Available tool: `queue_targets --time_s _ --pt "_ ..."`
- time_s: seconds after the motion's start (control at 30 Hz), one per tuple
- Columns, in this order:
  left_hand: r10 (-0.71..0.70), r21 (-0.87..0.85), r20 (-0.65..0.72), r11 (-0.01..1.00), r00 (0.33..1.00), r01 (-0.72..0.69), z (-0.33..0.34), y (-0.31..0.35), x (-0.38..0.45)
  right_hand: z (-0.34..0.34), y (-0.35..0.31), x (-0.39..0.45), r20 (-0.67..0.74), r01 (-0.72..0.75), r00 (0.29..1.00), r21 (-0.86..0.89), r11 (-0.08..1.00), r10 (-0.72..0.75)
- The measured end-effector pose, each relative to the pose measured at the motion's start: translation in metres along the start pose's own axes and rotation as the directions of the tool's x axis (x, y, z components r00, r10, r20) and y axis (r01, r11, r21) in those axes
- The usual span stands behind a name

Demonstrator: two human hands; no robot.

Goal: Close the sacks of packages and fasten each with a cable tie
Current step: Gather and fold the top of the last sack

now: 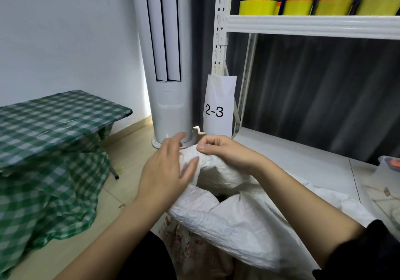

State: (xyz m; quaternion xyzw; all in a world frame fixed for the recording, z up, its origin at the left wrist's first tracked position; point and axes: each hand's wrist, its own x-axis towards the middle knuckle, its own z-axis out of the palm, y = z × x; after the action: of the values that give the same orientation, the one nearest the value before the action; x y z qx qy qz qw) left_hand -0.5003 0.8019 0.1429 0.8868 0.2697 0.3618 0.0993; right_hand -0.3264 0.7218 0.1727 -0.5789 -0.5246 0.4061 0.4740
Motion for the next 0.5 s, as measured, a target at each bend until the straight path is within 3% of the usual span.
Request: queue_targets --time_s 0.1,0.17,0.2,0.27,0.33,0.37,0.43,0.5 --pt "0.111 0.046 -0.031 0.993 0.993 -0.11 0.007 0.0 -0.002 0.008 0.003 0.008 -0.072 0.017 0.997 0.024 1.0 -0.015" --pt "0.089 0.014 -0.029 0.996 0.996 -0.089 0.008 -0.005 -0.002 0.009 0.008 0.004 -0.123 0.058 0.989 -0.188 0.981 -0.082" --pt "0.041 -0.024 -0.04 0.999 0.998 -0.042 0.006 -0.007 -0.003 0.009 0.011 -0.001 -0.141 0.08 0.98 -0.38 0.922 -0.143" --pt "-0.077 -0.189 -0.004 0.979 0.997 0.074 0.005 -0.011 -0.003 0.01 0.015 -0.014 -0.144 0.113 0.945 -0.701 0.704 -0.295" --pt "-0.132 -0.397 0.06 0.907 0.989 0.145 0.005 -0.014 0.002 0.009 0.022 -0.022 -0.122 0.148 0.894 -0.828 0.541 -0.431" --pt "-0.148 -0.498 0.114 0.847 0.982 0.186 0.006 -0.016 0.005 0.009 0.025 -0.024 -0.128 0.163 0.874 -0.833 0.529 -0.47" --pt "-0.151 -0.628 0.188 0.742 0.97 0.237 0.008 -0.019 0.008 0.008 0.025 -0.022 -0.2 0.184 0.877 -0.699 0.691 -0.437" --pt "-0.16 -0.587 0.169 0.776 0.972 0.23 0.008 -0.021 0.006 0.008 0.019 -0.015 -0.238 0.198 0.913 -0.454 0.869 -0.332"
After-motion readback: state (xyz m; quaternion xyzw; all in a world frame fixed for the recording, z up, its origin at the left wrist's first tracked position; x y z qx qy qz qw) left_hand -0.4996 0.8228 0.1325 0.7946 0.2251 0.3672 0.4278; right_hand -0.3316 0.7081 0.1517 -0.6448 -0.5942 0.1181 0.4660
